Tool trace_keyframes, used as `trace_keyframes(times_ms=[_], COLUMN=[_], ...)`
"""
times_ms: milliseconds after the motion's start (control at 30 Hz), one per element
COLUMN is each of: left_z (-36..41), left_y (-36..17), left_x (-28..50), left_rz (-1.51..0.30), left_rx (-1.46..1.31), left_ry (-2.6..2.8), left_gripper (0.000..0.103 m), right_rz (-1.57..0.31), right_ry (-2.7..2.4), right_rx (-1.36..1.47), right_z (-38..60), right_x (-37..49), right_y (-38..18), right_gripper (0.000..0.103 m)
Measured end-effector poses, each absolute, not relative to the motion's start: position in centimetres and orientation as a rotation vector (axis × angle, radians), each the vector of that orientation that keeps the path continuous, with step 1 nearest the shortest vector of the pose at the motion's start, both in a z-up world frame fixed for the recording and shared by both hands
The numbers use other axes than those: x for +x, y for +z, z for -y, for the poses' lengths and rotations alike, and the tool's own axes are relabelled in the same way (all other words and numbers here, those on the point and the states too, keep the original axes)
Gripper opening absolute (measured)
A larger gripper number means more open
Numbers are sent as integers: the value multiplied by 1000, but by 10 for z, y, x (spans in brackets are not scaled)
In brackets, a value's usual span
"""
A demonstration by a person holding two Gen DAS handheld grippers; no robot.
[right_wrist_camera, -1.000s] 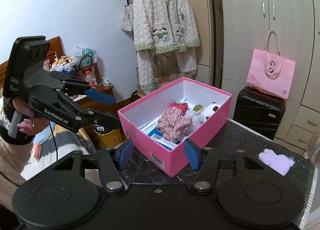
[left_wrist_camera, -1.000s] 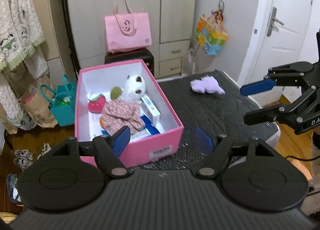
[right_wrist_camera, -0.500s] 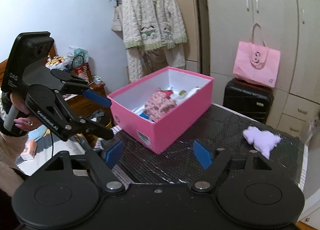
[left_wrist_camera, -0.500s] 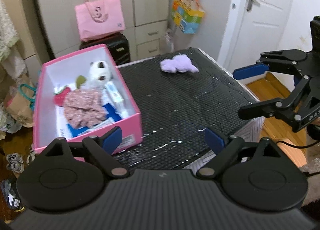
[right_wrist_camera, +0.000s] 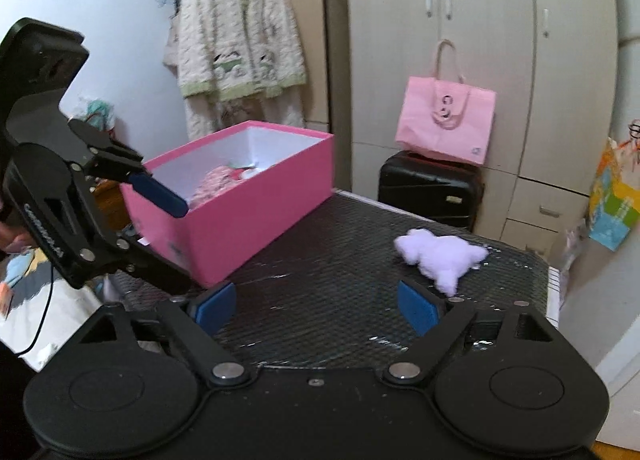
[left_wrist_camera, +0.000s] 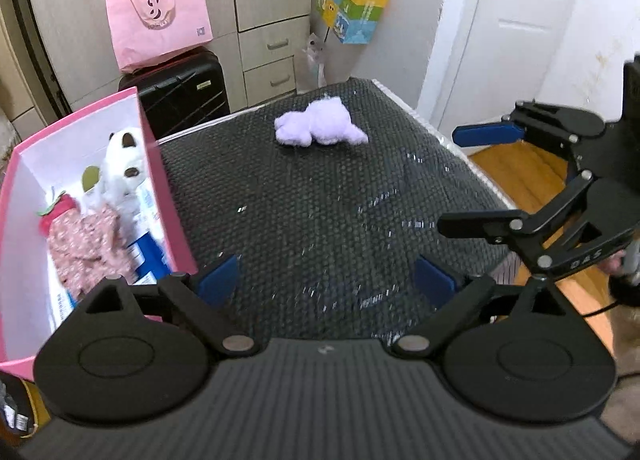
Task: Organize soft objects
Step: 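Withdraw both grippers from the box toward the lilac plush, then close the left gripper on the lilac plush while the right gripper pinches it too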
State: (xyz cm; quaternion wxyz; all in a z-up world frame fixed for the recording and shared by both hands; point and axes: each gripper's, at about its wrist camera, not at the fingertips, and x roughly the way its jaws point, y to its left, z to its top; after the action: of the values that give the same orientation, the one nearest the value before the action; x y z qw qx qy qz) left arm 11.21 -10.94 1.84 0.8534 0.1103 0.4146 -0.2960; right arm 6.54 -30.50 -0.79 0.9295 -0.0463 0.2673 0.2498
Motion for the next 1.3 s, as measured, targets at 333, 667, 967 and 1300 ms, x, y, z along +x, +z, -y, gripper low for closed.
trace_keyframes(times_ms=[333, 667, 967, 1300], left_z=[136, 165, 185, 206], left_y=[10, -16, -53, -83], left_x=[143, 192, 245, 277], left_rz=[-797, -790, -808, -746], left_rx=[141, 23, -105, -54], left_ry=[-624, -626, -573, -492], left_gripper=[96, 95, 93, 91], right_rz=[-606, -532, -514, -657], right_ry=[429, 413, 409, 469], right_rx=[-111, -178, -235, -119], right_z=[331, 333, 327, 332], right_x=[109, 152, 200, 248], right_y=[-47, -65, -81, -103], right_gripper=[91, 91, 91, 85])
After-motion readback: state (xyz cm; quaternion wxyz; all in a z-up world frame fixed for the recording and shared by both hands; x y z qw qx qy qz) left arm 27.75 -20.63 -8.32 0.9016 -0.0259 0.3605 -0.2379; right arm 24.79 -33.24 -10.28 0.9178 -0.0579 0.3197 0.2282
